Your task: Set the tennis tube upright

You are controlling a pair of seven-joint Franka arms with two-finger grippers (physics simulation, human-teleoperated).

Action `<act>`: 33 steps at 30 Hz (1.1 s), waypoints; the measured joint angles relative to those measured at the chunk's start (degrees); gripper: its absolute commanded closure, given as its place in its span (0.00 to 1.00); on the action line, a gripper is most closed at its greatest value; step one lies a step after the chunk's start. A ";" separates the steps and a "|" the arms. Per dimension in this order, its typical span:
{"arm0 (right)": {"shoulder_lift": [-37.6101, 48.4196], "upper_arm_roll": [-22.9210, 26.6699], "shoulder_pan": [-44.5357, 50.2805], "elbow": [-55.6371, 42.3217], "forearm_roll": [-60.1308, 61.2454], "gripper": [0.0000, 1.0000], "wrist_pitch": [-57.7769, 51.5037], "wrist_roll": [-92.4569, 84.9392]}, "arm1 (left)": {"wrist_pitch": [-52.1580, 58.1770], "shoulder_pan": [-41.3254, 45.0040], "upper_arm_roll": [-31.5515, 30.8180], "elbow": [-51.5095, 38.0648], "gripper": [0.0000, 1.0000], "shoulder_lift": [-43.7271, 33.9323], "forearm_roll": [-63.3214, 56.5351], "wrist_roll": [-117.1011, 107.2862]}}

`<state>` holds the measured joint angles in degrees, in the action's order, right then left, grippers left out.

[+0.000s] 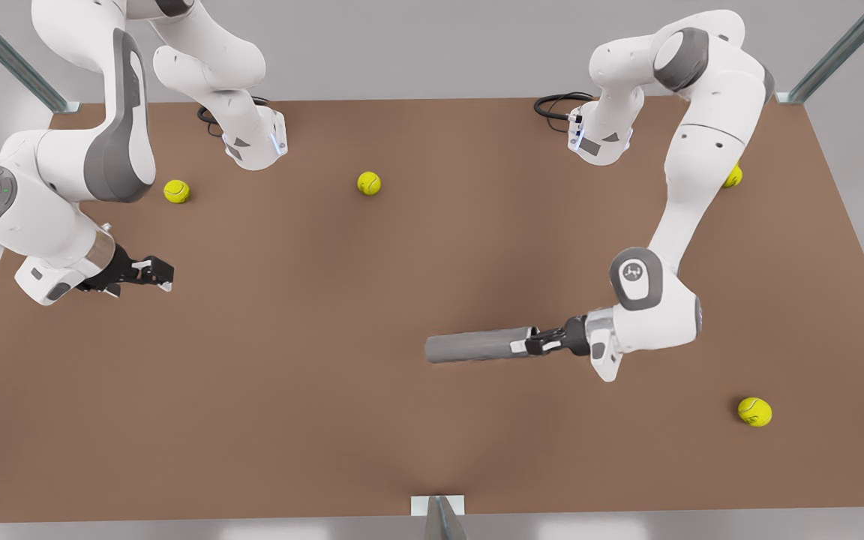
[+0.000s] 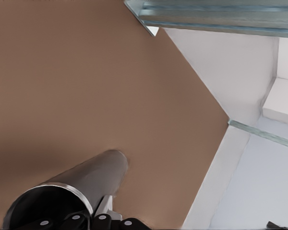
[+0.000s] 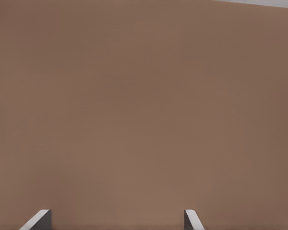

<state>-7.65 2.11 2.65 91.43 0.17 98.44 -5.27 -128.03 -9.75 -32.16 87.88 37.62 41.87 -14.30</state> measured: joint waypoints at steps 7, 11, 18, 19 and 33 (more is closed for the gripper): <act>-0.02 0.00 -0.01 -0.02 -0.06 0.00 -0.10 0.00 | 5.37 -2.80 0.16 -0.08 0.79 -3.10 -7.70 -4.35; 0.00 0.00 -0.01 0.06 0.00 0.00 -0.21 0.00 | 8.91 -4.15 0.16 0.01 0.79 -6.22 -13.95 -7.18; -0.09 0.00 -0.01 0.07 0.00 0.00 -0.10 0.00 | 13.20 -6.15 0.17 0.01 0.79 -9.21 -24.12 -8.16; -0.09 0.00 -0.01 0.07 0.00 0.00 -0.10 0.00 | 13.51 -6.16 0.24 -0.08 0.79 -9.38 -25.61 -8.24; -0.09 -0.09 0.04 0.15 -0.01 0.00 0.10 0.09 | 17.80 -5.54 -0.07 -0.17 0.79 -11.86 -45.30 -11.02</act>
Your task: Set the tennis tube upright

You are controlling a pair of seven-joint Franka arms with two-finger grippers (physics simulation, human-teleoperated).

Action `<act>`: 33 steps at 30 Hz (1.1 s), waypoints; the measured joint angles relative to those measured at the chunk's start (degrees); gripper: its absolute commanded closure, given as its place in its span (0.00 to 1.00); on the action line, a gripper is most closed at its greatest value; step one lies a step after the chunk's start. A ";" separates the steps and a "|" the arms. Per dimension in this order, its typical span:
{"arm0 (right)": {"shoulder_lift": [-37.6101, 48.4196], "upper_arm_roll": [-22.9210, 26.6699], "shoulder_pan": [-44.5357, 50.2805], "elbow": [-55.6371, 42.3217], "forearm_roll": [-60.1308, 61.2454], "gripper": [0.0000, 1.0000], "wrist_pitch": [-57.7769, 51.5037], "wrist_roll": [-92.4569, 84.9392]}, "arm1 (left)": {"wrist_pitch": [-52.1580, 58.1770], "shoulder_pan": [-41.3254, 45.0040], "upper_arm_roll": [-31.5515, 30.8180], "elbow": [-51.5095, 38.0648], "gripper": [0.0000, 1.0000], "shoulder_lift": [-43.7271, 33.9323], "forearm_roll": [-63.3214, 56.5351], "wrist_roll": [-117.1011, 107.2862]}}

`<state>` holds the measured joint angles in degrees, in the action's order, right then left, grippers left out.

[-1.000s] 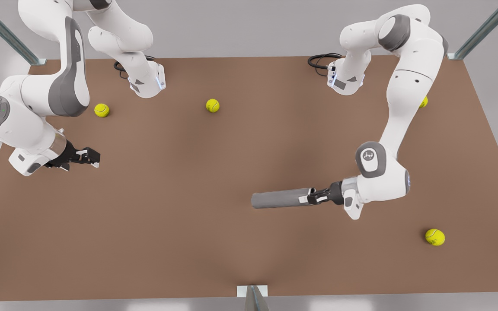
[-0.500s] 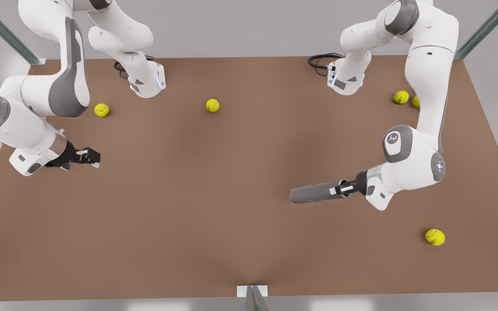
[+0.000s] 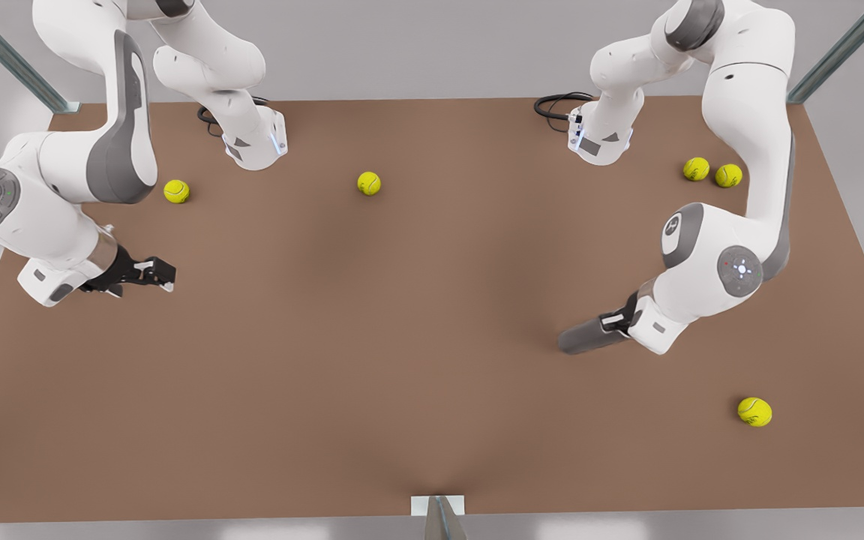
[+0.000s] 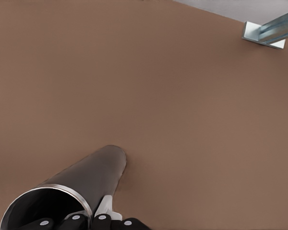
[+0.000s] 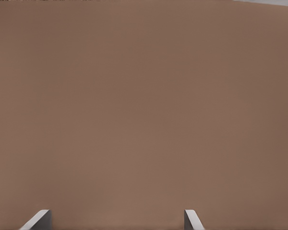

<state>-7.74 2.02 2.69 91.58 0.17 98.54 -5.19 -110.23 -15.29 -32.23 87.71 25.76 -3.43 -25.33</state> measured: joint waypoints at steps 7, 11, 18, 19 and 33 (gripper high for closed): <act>-0.17 -0.17 0.00 0.08 0.01 0.00 -0.02 0.00 | 1.17 0.50 -0.37 0.08 0.79 0.51 -8.72 -0.27; -0.38 -0.18 0.03 0.01 0.01 0.00 0.11 0.00 | 1.09 0.97 -0.38 0.01 0.79 1.41 -11.58 -0.35; -0.43 -0.18 0.04 0.09 0.01 0.00 0.05 0.00 | 0.39 1.22 -0.38 0.00 0.79 2.54 -12.99 -0.52; -0.43 -0.18 0.04 0.09 0.01 0.00 0.07 0.00 | 0.38 1.28 -0.35 0.00 0.79 2.55 -13.05 -0.60; -1.31 -0.18 0.04 0.02 -0.07 0.00 1.13 -0.05 | 0.45 1.23 -0.37 0.02 0.01 2.81 -13.43 -0.51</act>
<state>-9.05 1.84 2.72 91.61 0.10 99.67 -5.24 -109.78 -14.06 -32.60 87.73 28.57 -16.86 -25.84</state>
